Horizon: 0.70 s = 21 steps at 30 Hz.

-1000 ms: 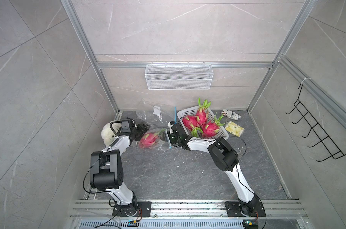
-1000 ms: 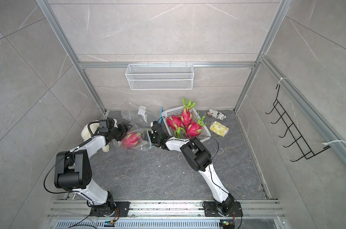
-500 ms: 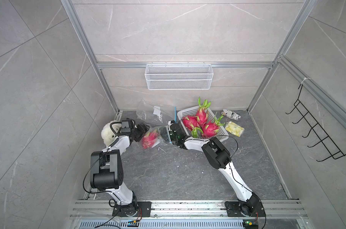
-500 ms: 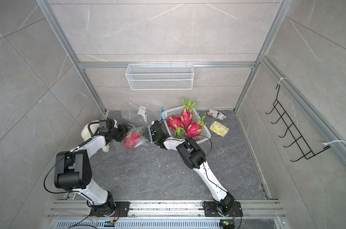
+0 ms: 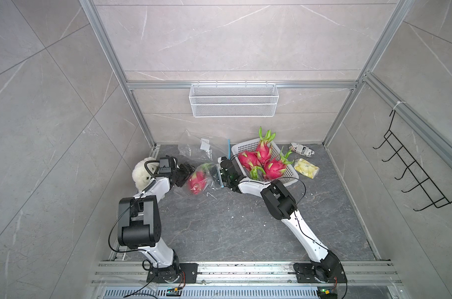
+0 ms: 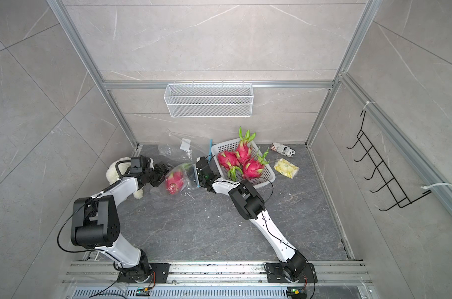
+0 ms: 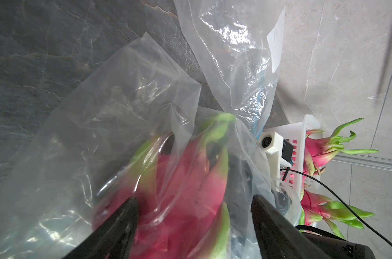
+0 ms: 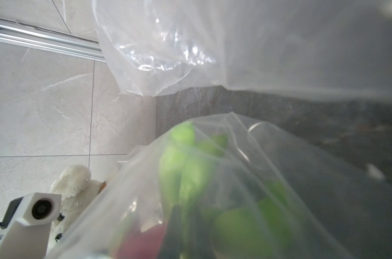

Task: Open the zip-top bag and take out the dragon fruit
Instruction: Pick up the dragon fruit from the zipper food storage bag.

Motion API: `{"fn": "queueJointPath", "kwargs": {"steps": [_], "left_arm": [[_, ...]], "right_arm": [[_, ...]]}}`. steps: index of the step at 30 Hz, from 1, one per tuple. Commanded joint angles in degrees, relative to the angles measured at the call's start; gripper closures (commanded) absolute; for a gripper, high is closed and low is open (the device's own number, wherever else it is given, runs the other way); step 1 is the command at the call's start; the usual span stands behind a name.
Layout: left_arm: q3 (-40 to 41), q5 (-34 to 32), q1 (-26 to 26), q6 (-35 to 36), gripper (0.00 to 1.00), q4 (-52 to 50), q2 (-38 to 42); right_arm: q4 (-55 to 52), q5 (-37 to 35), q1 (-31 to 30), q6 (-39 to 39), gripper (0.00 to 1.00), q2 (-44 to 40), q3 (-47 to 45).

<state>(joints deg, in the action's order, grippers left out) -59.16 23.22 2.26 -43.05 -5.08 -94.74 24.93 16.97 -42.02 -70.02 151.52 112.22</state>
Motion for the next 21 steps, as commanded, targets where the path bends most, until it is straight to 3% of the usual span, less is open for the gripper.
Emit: {"fn": "queueJointPath", "kwargs": {"steps": [1,12,21], "left_arm": [[0.44,3.22,-1.13,0.00,0.18,-3.76,0.42],[-0.96,-1.22,-0.95,0.69,0.15,-5.85,3.69],[2.11,3.20,-0.94,-4.12,0.12,1.90,3.71]], "right_arm": [[1.33,2.63,-1.14,3.54,1.00,-4.85,-4.38],[5.87,2.14,0.10,15.81,1.00,-23.83,-26.65],[10.45,4.21,2.04,22.72,1.00,-32.78,-38.52]]}}
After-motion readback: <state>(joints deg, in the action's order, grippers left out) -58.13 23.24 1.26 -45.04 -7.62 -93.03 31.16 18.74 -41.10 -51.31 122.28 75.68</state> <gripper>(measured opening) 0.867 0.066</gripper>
